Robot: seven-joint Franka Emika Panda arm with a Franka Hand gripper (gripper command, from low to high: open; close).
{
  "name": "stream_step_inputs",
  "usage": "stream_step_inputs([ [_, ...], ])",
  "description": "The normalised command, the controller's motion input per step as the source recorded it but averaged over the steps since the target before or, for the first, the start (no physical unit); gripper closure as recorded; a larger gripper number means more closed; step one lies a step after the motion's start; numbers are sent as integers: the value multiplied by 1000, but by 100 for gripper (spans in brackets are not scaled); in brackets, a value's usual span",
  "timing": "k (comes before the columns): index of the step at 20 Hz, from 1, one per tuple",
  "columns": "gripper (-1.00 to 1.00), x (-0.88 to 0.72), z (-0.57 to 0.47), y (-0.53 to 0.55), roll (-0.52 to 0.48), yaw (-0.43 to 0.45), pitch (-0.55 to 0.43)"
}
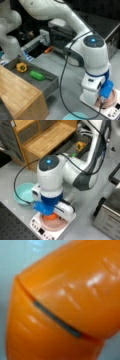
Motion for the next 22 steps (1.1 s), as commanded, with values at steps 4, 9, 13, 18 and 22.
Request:
stream_step_inputs([
  [4, 100, 211, 55, 55, -126, -14, 76],
  [9, 100, 184, 60, 38, -126, -16, 80],
  [13, 100, 139, 82, 59, -127, -24, 87],
  [18, 100, 46, 178, 82, -111, -9, 90],
  [22, 100, -50, 239, 86, -68, 67, 125],
])
